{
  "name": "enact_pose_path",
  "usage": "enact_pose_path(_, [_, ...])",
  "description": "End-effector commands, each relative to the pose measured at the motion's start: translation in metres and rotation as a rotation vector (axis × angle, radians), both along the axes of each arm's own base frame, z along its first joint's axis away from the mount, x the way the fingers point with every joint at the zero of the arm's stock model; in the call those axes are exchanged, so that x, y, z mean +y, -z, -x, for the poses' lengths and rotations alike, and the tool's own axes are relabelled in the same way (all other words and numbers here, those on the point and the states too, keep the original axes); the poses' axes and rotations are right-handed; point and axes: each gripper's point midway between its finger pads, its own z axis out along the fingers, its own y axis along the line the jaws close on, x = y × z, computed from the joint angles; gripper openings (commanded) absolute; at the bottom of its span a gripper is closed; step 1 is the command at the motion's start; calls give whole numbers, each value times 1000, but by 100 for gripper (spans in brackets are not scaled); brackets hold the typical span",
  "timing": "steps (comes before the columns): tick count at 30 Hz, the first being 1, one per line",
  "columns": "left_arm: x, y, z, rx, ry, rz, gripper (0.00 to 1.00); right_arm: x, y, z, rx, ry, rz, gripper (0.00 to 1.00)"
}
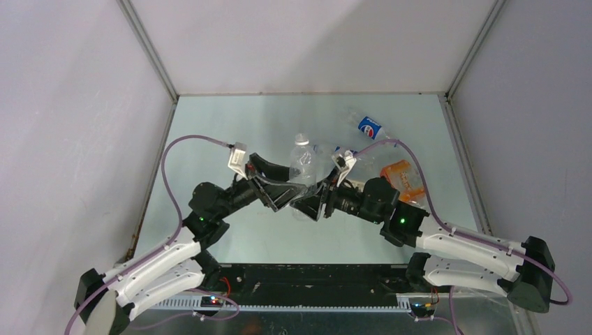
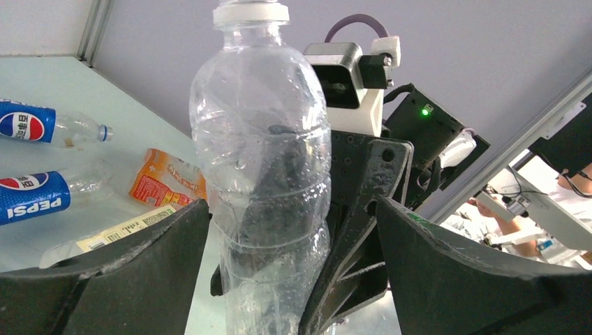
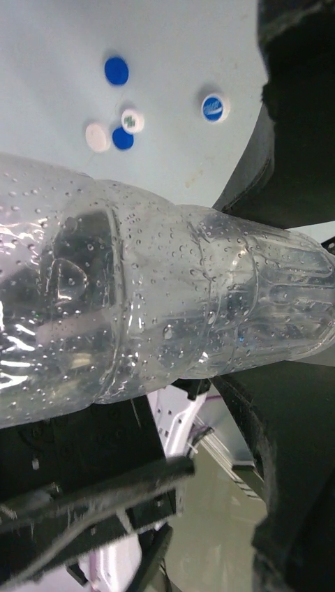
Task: Screw on the bottle caps
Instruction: Screw the bottle cap onto the plastic bottle.
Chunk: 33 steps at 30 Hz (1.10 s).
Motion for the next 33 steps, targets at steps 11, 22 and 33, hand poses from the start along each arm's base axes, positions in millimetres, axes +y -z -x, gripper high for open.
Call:
enact_pose_path(11, [-13, -3, 9, 42, 91, 68, 74, 18, -16, 20, -57, -131, -58, 3])
enact_pose_path(22, [10, 7, -2, -12, -81, -76, 35, 8, -1, 7, -24, -46, 8, 75])
enact_pose_path(33, [105, 63, -23, -62, -495, -589, 32, -19, 62, -23, 47, 114, 350, 93])
